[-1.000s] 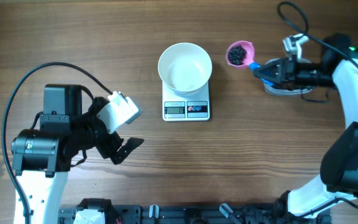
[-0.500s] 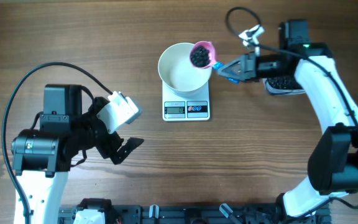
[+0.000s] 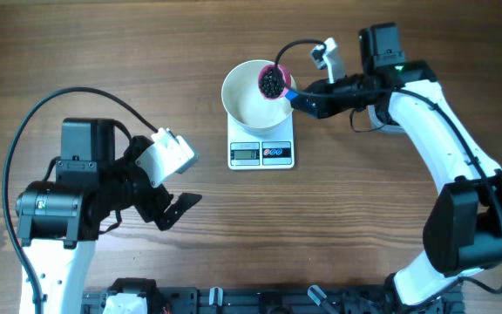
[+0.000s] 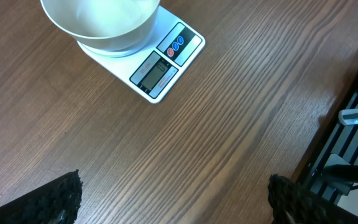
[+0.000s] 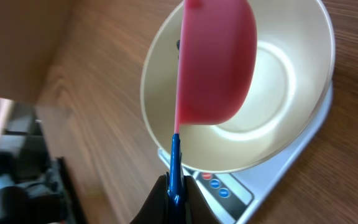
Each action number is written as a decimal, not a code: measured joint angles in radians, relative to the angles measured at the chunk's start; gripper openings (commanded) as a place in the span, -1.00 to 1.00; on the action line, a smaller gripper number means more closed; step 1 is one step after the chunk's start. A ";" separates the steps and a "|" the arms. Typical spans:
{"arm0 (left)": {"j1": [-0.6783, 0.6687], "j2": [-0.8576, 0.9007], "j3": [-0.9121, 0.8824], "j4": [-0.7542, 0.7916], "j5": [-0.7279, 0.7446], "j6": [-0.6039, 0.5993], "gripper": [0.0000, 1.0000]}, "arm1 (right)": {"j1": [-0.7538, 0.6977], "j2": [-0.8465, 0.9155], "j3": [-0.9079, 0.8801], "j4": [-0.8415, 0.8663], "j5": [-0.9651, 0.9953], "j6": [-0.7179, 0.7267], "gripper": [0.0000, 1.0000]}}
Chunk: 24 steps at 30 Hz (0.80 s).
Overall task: Scoop item into bowl and weigh 150g on scale
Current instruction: 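Carry the scoop left over the white bowl on the scale, then tilt the scoop with the right gripper to pour beans into the bowl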
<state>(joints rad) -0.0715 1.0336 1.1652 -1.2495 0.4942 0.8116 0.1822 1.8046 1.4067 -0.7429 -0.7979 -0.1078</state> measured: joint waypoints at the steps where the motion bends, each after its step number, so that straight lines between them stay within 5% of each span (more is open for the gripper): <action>1: 0.000 0.000 0.000 0.000 0.000 0.000 1.00 | 0.007 0.000 0.000 0.000 0.018 -0.007 -0.91; 24: 0.000 0.000 0.000 0.000 0.000 0.000 1.00 | 0.128 0.000 0.000 0.056 0.341 -0.153 -0.91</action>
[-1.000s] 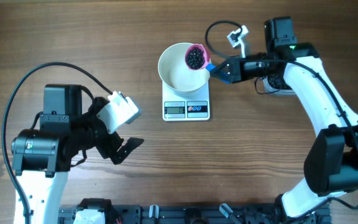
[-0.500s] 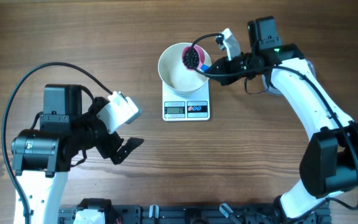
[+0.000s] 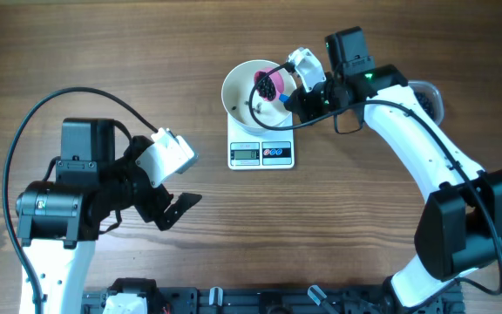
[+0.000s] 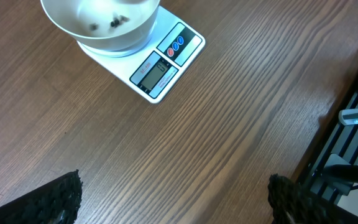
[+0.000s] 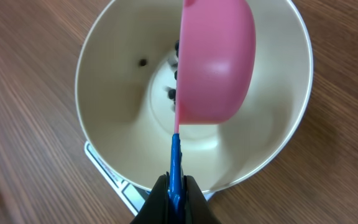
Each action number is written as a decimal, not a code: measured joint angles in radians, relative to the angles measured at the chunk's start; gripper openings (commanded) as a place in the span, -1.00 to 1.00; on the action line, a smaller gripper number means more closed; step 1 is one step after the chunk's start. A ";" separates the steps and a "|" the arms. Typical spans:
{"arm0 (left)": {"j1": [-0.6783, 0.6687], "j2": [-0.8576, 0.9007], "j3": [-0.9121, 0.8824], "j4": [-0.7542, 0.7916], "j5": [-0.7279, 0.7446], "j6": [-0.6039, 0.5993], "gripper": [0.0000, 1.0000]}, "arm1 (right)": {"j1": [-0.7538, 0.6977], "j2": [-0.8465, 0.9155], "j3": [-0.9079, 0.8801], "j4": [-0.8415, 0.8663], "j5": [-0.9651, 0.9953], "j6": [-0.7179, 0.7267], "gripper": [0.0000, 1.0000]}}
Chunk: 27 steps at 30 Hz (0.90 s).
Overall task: Scoop item into bowl and weigh 150g on scale
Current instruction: 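Tilt the scoop with the right gripper to pour beans into the bowl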
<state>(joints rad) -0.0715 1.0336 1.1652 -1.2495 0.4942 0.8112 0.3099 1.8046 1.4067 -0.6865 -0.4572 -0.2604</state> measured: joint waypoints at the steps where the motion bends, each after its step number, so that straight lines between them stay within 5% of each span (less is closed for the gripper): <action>1: 0.000 0.000 0.000 0.000 0.000 0.000 1.00 | 0.003 0.000 0.000 0.000 0.011 -0.001 -0.91; 27: 0.000 0.000 0.000 0.000 0.000 0.000 1.00 | 0.028 -0.046 0.000 -0.008 0.213 -0.015 -0.91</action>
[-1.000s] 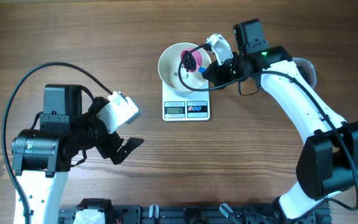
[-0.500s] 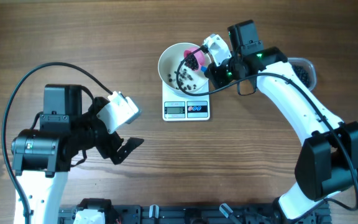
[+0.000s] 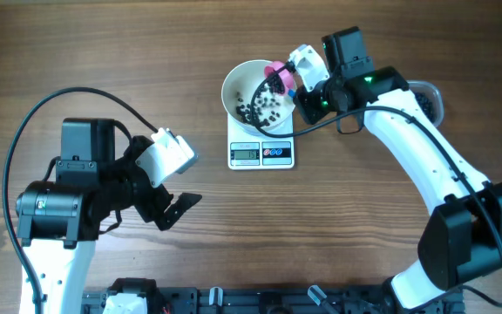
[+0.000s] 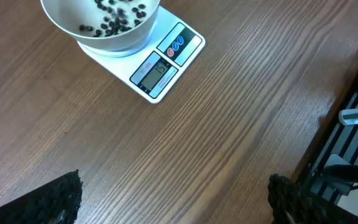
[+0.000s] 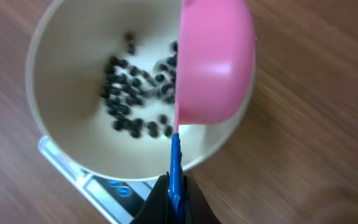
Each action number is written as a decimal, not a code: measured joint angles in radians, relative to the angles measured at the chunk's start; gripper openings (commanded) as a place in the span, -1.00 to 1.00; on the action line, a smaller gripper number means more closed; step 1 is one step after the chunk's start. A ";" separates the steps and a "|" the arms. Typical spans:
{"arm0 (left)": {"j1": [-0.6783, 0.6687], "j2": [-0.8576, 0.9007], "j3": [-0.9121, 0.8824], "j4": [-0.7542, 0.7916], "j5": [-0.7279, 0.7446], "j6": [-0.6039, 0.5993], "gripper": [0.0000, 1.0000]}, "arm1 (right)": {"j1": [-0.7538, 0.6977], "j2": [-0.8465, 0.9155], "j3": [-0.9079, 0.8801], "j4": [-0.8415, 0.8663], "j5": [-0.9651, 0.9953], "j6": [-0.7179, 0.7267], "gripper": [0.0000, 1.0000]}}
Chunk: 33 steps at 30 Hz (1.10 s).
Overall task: Scoop item into bowl and weigh 150g on scale
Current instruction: 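Tilt the scoop with the right gripper to pour beans into the bowl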
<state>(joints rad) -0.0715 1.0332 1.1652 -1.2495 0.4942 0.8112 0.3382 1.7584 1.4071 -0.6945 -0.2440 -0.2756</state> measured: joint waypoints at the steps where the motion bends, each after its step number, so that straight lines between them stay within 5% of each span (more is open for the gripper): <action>1: 0.000 0.000 0.000 0.000 0.000 0.000 1.00 | 0.003 -0.001 0.000 0.000 0.013 0.000 -0.91; 33: 0.000 0.000 0.000 0.000 0.000 0.000 1.00 | 0.120 -0.051 0.000 -0.037 0.226 -0.041 -0.91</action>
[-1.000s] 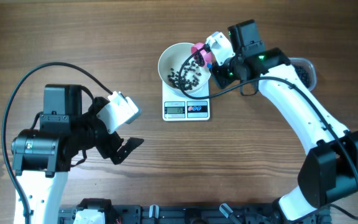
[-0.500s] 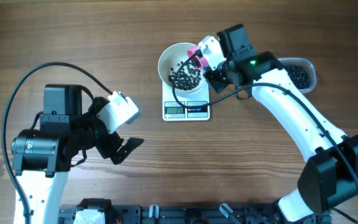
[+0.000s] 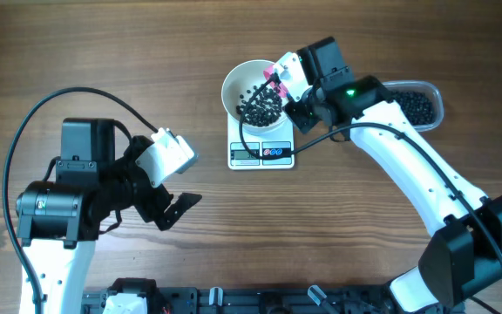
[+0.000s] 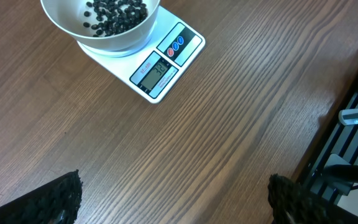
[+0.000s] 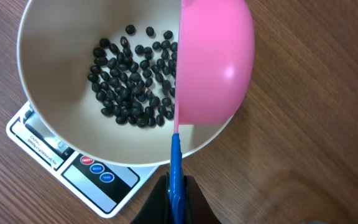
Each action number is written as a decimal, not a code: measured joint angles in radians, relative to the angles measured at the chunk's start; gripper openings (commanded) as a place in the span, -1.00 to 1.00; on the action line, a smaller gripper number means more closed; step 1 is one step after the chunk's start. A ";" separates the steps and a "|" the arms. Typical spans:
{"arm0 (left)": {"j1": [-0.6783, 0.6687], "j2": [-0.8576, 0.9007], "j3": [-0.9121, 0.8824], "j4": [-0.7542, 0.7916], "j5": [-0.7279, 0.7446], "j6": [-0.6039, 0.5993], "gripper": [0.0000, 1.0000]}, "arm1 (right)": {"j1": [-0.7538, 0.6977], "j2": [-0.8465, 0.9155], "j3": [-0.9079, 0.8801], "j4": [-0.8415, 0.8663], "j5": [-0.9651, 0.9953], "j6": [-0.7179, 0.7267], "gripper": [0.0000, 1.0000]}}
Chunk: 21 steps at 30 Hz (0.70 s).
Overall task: Scoop item into bowl and weigh 150g on scale
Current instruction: 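Tilt the scoop with the right gripper to pour beans into the bowl, then move the empty scoop back right toward the bean tub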
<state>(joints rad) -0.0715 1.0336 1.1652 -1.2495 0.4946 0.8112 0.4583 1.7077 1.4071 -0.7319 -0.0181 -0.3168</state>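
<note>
A cream bowl (image 3: 234, 92) stands on the white scale (image 3: 261, 154), and a heap of black beans (image 5: 129, 78) lies in it. My right gripper (image 5: 176, 186) is shut on the blue handle of a pink scoop (image 5: 213, 62), which is turned on its side over the bowl's right rim. In the overhead view that scoop (image 3: 274, 71) shows at the bowl's far right edge. The scale display (image 4: 155, 70) is lit, its digits unreadable. My left gripper (image 4: 173, 199) hangs open over bare table, well left of the scale.
A clear tray of black beans (image 3: 418, 106) sits at the right, behind the right arm. A black rail (image 3: 260, 301) runs along the table's front edge. Cables loop from both arms.
More beans lie in the bowl, now heaped instead of scattered. My right gripper and the scoop have shifted slightly left and forward by the bowl's right rim. The left arm has not moved.
The scoop, full of beans, was held level at the empty bowl's right rim. It was then tipped sideways over the bowl with a few beans inside. Later a scattering lay there, and now a heap. The left arm stayed still throughout.
</note>
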 measured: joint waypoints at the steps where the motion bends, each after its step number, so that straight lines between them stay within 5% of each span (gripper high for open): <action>1: 0.000 0.000 0.000 0.000 0.000 0.000 1.00 | 0.003 -0.001 0.000 -0.002 0.000 0.000 -0.91; 21: 0.000 0.000 0.000 0.000 0.000 0.000 1.00 | 0.024 -0.025 0.002 0.003 0.004 0.008 -0.91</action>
<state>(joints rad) -0.0715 1.0336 1.1652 -1.2495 0.4942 0.8116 0.4820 1.6829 1.4090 -0.7292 -0.0139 -0.3088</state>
